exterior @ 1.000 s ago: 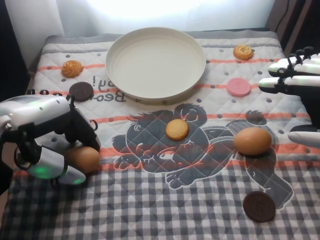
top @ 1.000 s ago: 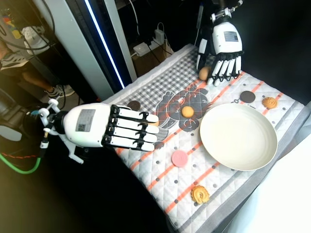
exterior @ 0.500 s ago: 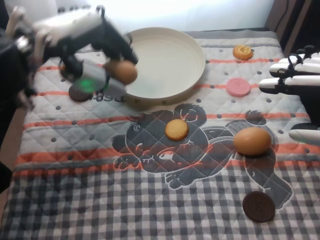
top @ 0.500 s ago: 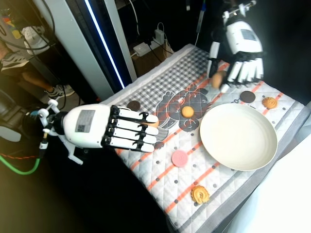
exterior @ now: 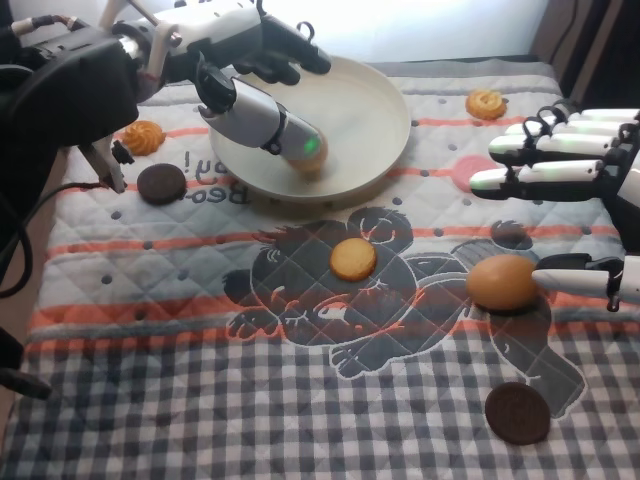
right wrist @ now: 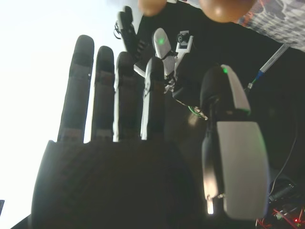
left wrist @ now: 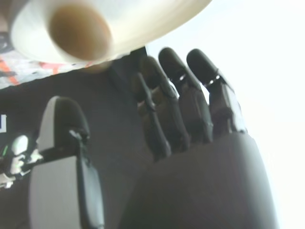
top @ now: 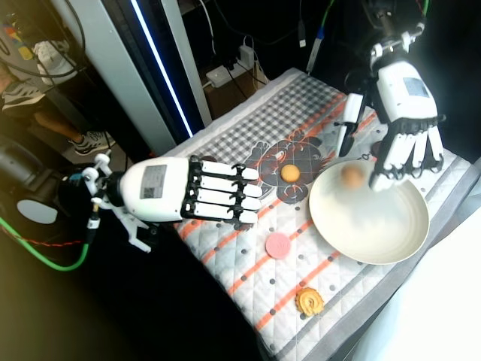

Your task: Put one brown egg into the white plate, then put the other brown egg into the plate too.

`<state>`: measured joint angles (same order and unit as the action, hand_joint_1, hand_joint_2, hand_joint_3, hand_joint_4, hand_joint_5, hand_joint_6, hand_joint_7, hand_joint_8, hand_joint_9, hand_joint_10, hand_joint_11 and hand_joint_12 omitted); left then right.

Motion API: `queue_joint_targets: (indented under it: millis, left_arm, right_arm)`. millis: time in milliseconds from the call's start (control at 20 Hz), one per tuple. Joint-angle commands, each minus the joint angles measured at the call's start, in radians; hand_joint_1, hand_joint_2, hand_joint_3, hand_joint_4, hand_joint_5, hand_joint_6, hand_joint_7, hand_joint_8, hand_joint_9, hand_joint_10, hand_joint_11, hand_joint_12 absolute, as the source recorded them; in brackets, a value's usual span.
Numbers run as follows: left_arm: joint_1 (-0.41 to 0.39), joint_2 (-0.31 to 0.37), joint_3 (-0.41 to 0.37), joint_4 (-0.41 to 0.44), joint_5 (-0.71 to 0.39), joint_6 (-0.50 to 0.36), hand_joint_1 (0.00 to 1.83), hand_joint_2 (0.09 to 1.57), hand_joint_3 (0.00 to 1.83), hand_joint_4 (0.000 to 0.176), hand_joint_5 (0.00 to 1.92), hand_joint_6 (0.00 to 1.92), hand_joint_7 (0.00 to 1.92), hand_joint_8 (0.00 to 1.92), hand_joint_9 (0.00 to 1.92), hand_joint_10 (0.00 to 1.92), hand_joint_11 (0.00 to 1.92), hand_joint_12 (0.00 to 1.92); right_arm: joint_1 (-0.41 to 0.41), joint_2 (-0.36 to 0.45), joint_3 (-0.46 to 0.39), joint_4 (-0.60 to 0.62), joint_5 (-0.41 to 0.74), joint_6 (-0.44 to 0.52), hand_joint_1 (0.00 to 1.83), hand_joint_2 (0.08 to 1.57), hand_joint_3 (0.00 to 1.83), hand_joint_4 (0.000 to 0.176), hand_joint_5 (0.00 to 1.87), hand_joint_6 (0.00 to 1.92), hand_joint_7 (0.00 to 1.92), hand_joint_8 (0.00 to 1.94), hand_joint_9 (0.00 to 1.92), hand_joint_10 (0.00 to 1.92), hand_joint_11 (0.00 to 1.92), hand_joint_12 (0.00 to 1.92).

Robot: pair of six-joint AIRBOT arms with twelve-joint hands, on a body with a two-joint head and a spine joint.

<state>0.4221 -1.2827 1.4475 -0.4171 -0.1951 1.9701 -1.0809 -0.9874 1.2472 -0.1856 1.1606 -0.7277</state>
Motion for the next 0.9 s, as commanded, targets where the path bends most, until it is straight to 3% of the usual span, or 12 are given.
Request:
queue_joint_targets:
  millis: [0, 100, 250, 300, 450, 500, 550, 600, 700, 750, 800, 850]
  left_arm:
    - [-0.005, 0.008, -0.003, -0.01, -0.109, -0.002, 0.76, 0.87, 0.0, 0.175, 0.24, 0.01, 0.3, 0.01, 0.36, 0.03, 0.0, 0.76]
    - [0.02, 0.062, -0.066, -0.023, -0.17, -0.018, 0.72, 0.85, 0.0, 0.176, 0.13, 0.0, 0.14, 0.0, 0.19, 0.01, 0.0, 0.38]
    - [0.114, 0.224, -0.252, 0.118, -0.366, -0.24, 0.7, 0.85, 0.0, 0.176, 0.04, 0.0, 0.03, 0.0, 0.03, 0.0, 0.0, 0.16]
    - [0.144, 0.265, -0.307, 0.148, -0.419, -0.268, 0.7, 0.85, 0.0, 0.176, 0.04, 0.0, 0.01, 0.0, 0.01, 0.0, 0.0, 0.06]
    - [0.228, 0.38, -0.461, 0.218, -0.525, -0.274, 0.63, 0.87, 0.01, 0.176, 0.02, 0.0, 0.0, 0.0, 0.0, 0.0, 0.0, 0.0]
    - [0.247, 0.39, -0.479, 0.22, -0.541, -0.274, 0.63, 0.86, 0.0, 0.176, 0.04, 0.01, 0.01, 0.0, 0.0, 0.0, 0.0, 0.0]
    - [0.262, 0.392, -0.492, 0.22, -0.559, -0.274, 0.63, 0.86, 0.0, 0.176, 0.08, 0.02, 0.02, 0.01, 0.01, 0.0, 0.02, 0.01]
    - [0.279, 0.39, -0.501, 0.218, -0.578, -0.274, 0.63, 0.89, 0.0, 0.176, 0.1, 0.01, 0.03, 0.0, 0.03, 0.0, 0.02, 0.01]
    - [0.286, 0.386, -0.506, 0.21, -0.592, -0.274, 0.66, 0.88, 0.0, 0.176, 0.11, 0.0, 0.03, 0.0, 0.04, 0.0, 0.03, 0.02]
    - [0.288, 0.386, -0.507, 0.206, -0.595, -0.274, 0.67, 0.88, 0.0, 0.168, 0.1, 0.0, 0.03, 0.0, 0.06, 0.01, 0.04, 0.02]
    - [0.291, 0.385, -0.507, 0.197, -0.597, -0.274, 0.67, 0.88, 0.0, 0.175, 0.08, 0.0, 0.03, 0.0, 0.07, 0.01, 0.05, 0.03]
    - [0.292, 0.385, -0.507, 0.194, -0.597, -0.274, 0.67, 0.88, 0.0, 0.175, 0.08, 0.0, 0.03, 0.0, 0.07, 0.01, 0.05, 0.03]
  right_arm:
    - [0.015, -0.002, 0.002, 0.028, 0.106, 0.004, 0.53, 1.17, 0.0, 0.115, 0.51, 0.0, 0.41, 0.0, 0.43, 0.0, 0.48, 0.05]
    - [0.015, -0.002, 0.002, 0.021, 0.101, 0.004, 0.53, 1.17, 0.0, 0.118, 0.46, 0.0, 0.4, 0.0, 0.41, 0.0, 0.46, 0.04]
    - [0.015, -0.007, 0.002, 0.01, 0.085, 0.004, 0.61, 1.11, 0.0, 0.119, 0.41, 0.0, 0.41, 0.0, 0.43, 0.01, 0.47, 0.05]
    - [0.015, -0.01, 0.002, 0.004, 0.075, 0.004, 0.62, 1.1, 0.0, 0.118, 0.4, 0.0, 0.42, 0.0, 0.45, 0.01, 0.49, 0.06]
    - [0.023, -0.023, 0.008, -0.027, 0.027, 0.004, 0.76, 1.04, 0.0, 0.133, 0.4, 0.0, 0.47, 0.01, 0.52, 0.02, 0.53, 0.11]
    - [0.024, -0.027, 0.01, -0.032, 0.015, 0.004, 0.77, 1.03, 0.0, 0.126, 0.4, 0.0, 0.48, 0.01, 0.53, 0.02, 0.54, 0.11]
    - [0.026, -0.032, 0.013, -0.036, 0.003, 0.004, 0.8, 1.02, 0.0, 0.102, 0.44, 0.0, 0.52, 0.01, 0.56, 0.01, 0.49, 0.29]
    - [0.026, -0.04, 0.017, -0.038, -0.011, 0.004, 0.87, 1.02, 0.0, 0.063, 0.49, 0.01, 0.59, 0.01, 0.62, 0.0, 0.49, 0.44]
    - [0.026, -0.054, 0.027, -0.045, -0.02, 0.004, 0.97, 1.01, 0.0, 0.009, 0.6, 0.0, 0.75, 0.01, 0.78, 0.02, 0.56, 0.53]
    - [0.026, -0.06, 0.031, -0.047, -0.021, 0.004, 0.99, 1.01, 0.0, 0.0, 0.67, 0.0, 0.87, 0.01, 0.91, 0.03, 0.63, 0.64]
    - [0.029, -0.068, 0.034, -0.05, -0.021, 0.004, 1.05, 1.02, 0.0, 0.0, 0.77, 0.0, 1.07, 0.02, 1.11, 0.08, 0.69, 1.01]
    - [0.031, -0.07, 0.035, -0.05, -0.021, 0.004, 1.05, 1.02, 0.0, 0.0, 0.77, 0.0, 1.07, 0.02, 1.11, 0.08, 0.69, 1.01]
